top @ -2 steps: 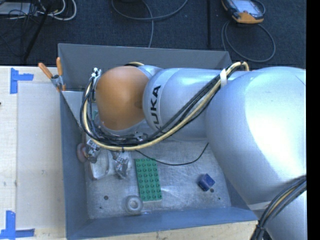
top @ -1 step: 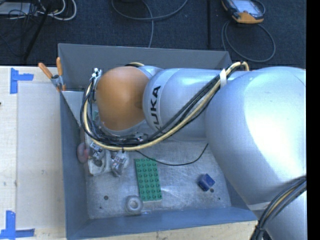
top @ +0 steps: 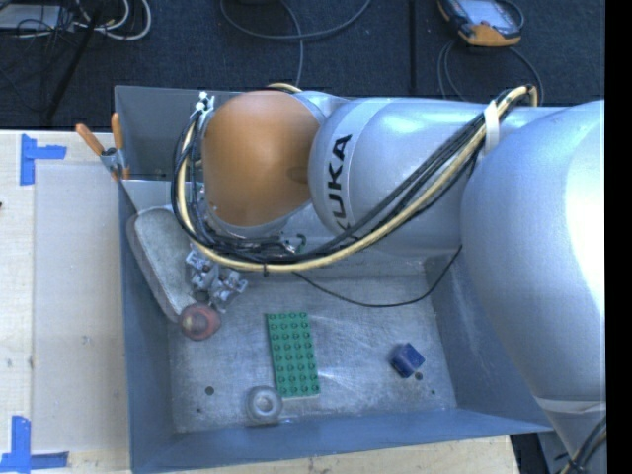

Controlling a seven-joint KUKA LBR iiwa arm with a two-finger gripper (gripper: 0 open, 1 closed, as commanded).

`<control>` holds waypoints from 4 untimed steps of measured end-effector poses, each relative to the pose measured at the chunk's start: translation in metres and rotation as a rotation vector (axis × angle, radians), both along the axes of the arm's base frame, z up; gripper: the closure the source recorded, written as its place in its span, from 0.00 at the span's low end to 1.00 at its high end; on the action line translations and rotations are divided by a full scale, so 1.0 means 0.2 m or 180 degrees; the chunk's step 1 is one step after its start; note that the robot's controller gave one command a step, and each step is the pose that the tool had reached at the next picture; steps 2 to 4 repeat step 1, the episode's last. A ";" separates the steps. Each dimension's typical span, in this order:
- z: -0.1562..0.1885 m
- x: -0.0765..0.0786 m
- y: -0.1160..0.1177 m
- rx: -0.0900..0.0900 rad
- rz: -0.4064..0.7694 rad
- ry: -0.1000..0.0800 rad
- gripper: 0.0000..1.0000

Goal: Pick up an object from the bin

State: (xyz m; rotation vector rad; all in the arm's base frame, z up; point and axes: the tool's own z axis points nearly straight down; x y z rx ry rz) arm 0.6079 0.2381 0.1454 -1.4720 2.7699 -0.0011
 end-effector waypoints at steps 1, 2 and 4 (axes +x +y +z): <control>0.16 0.00 0.01 0.0001 -0.0017 0.0004 1.00; 0.16 0.00 0.01 0.0001 -0.0017 0.0004 1.00; 0.16 0.00 0.01 0.0001 -0.0017 0.0004 1.00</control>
Offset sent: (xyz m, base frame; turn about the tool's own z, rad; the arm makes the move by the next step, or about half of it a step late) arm -0.0001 0.0001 0.0310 0.0000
